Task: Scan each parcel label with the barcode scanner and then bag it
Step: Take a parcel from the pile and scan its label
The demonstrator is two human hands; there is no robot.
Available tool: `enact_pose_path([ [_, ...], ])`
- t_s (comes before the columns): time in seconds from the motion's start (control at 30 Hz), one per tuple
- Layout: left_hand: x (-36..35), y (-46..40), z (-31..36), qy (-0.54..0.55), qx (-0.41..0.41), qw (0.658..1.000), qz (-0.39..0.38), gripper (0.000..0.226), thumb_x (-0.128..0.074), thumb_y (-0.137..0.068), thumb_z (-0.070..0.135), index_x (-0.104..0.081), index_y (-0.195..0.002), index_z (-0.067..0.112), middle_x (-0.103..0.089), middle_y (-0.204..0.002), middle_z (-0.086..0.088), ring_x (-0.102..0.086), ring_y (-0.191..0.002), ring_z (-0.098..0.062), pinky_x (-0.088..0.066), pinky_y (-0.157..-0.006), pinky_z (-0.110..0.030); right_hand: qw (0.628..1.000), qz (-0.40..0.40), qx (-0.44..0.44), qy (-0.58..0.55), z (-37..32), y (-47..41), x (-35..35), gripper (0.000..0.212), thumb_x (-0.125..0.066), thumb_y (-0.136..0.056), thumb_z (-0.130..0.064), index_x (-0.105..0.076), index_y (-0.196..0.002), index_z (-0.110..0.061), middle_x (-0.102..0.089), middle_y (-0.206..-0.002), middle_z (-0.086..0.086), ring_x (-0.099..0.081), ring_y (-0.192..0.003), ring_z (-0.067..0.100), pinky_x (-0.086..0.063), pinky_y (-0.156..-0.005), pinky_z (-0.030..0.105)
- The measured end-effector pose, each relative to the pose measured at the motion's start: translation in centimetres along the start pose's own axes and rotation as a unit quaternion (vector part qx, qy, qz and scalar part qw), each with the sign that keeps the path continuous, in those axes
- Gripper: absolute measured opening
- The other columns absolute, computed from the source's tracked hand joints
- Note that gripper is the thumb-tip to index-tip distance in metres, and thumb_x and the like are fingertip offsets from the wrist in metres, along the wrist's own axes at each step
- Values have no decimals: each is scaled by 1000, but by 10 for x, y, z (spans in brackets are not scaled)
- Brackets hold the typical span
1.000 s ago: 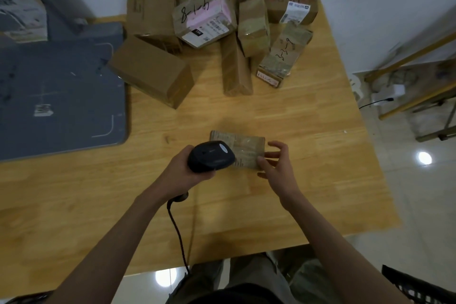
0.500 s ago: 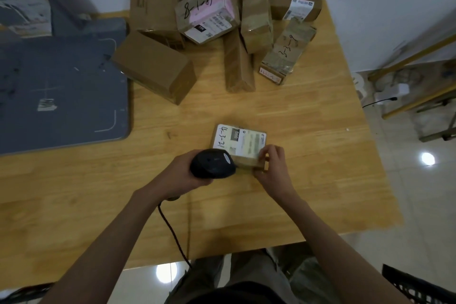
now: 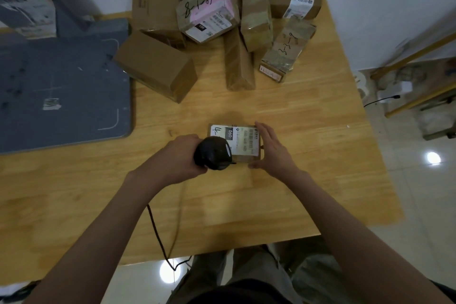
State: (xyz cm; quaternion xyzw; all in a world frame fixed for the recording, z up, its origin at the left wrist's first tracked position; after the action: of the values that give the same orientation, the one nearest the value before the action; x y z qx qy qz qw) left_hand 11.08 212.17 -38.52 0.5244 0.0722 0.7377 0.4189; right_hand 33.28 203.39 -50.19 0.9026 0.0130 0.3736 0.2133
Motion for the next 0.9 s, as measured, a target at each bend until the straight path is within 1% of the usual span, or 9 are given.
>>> enact_pose_path([
  [0.07,7,-4,8,-28,-27,999,-3,32,-76,-77,16,-49,-86,31,-57,-95,4,-58,-90,-18,-48,-74,-32,1000,2,9,-5,5,0,0,123,-93,-63,-17,-16,-159,-17,-18,-162,-7,-54,-128,24,-52,-97,50],
  [0.13,11,-10,15,-42,-51,998,-6,37,-76,-78,19,-45,-89,36,-49,-90,14,-55,-88,-15,-46,-74,-31,1000,-1,11,-6,8,0,0,123,-93,-64,-18,-16,-159,-21,-17,-162,-10,-58,-120,21,-54,-93,50],
  [0.17,11,-13,18,-50,-61,997,-8,39,-76,-78,21,-44,-90,39,-46,-87,16,-54,-87,-14,-45,-73,-30,1000,-2,11,-6,8,0,0,123,-93,-65,-18,-15,-160,-23,-17,-162,-11,-59,-117,21,-55,-92,49],
  [0.23,11,-19,23,-67,-74,995,-6,37,-76,-77,25,-46,-92,41,-47,-88,15,-56,-87,-16,-48,-74,-34,1000,-2,9,-10,9,0,-1,123,-92,-65,-20,-14,-160,-26,-15,-162,-14,-61,-114,21,-55,-90,50],
  [0.33,12,-24,28,-64,-76,995,-4,30,-74,-77,28,-56,-98,38,-52,-92,11,-59,-87,-17,-52,-75,-39,1000,-6,3,-15,11,1,-2,121,-91,-67,-20,-14,-160,-28,-14,-163,-15,-60,-116,21,-55,-91,50],
  [0.43,12,-27,32,-62,-75,995,-8,31,-75,-76,25,-52,-92,37,-53,-93,9,-59,-85,-16,-52,-74,-36,1000,-8,1,-16,12,1,-1,120,-91,-68,-20,-14,-160,-29,-13,-164,-16,-59,-117,22,-55,-90,50],
  [0.57,13,-29,32,-62,-61,996,-13,37,-79,-75,22,-50,-92,38,-54,-94,9,-58,-87,-15,-52,-76,-35,1000,-11,8,-19,15,0,-3,120,-92,-66,-20,-17,-159,-28,-14,-164,-14,-60,-117,26,-56,-87,53],
  [0.73,15,-30,33,-60,-61,996,-12,40,-80,-75,21,-48,-91,39,-53,-93,12,-58,-87,-13,-51,-75,-31,1000,-11,7,-15,17,-2,-4,121,-92,-65,-23,-16,-159,-29,-13,-165,-14,-59,-120,26,-56,-87,55],
  [0.9,18,-29,33,-73,-52,996,-8,35,-79,-76,19,-51,-91,34,-53,-95,10,-59,-88,-16,-53,-78,-38,1000,-11,10,-25,18,-2,-3,120,-92,-64,-22,-18,-158,-30,-16,-163,-18,-61,-117,24,-56,-86,54],
])
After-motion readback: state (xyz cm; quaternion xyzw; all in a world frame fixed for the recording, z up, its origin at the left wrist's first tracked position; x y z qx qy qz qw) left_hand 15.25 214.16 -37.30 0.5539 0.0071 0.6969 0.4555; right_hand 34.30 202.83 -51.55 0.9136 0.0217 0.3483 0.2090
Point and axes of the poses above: each hand's wrist, its own y-axis away from the middle knuckle, its own x-axis out of the back of the hand, z = x × y, the point moved 1 cm from there along -y, towards the middle knuckle
